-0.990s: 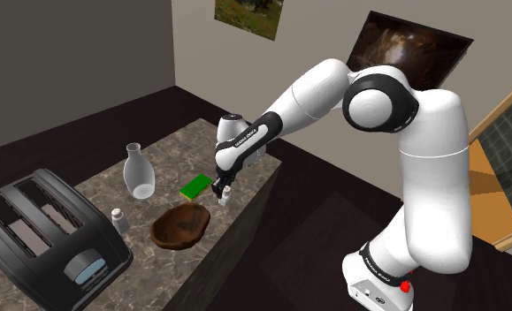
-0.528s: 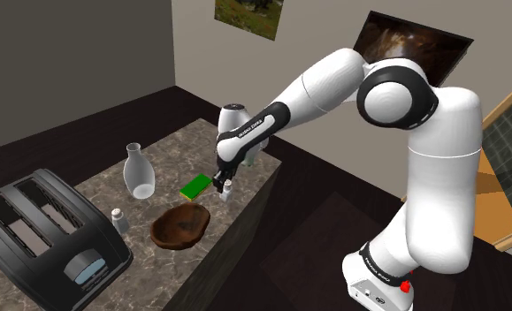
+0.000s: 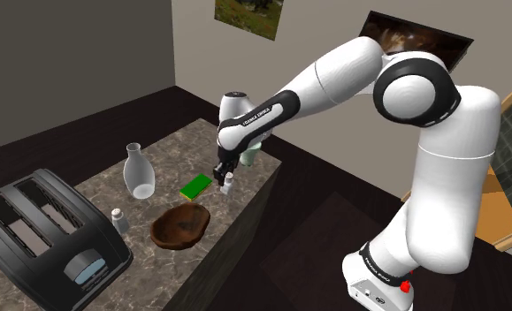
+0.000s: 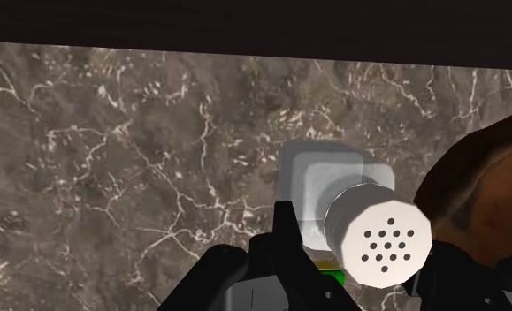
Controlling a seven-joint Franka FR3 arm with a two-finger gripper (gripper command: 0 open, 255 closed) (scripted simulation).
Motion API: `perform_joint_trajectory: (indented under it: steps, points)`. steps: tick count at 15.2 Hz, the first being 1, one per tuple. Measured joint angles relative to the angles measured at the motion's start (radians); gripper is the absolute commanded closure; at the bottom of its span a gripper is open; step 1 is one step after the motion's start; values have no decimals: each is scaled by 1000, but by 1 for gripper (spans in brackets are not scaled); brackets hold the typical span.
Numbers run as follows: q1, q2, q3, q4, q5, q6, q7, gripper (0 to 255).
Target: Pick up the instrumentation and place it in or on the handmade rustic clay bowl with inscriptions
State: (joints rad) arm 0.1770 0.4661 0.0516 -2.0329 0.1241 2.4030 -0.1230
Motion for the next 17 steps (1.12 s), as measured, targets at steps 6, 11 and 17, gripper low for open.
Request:
perform_joint_trajectory:
  steps: [6, 11, 17]
  points:
    - [-1, -60, -1, 2, -3, -62, 7, 255]
    - [0, -109, -1, 5, -5, -113, 14, 255]
    - [75, -96, 32, 43, -12, -127, 126, 255]
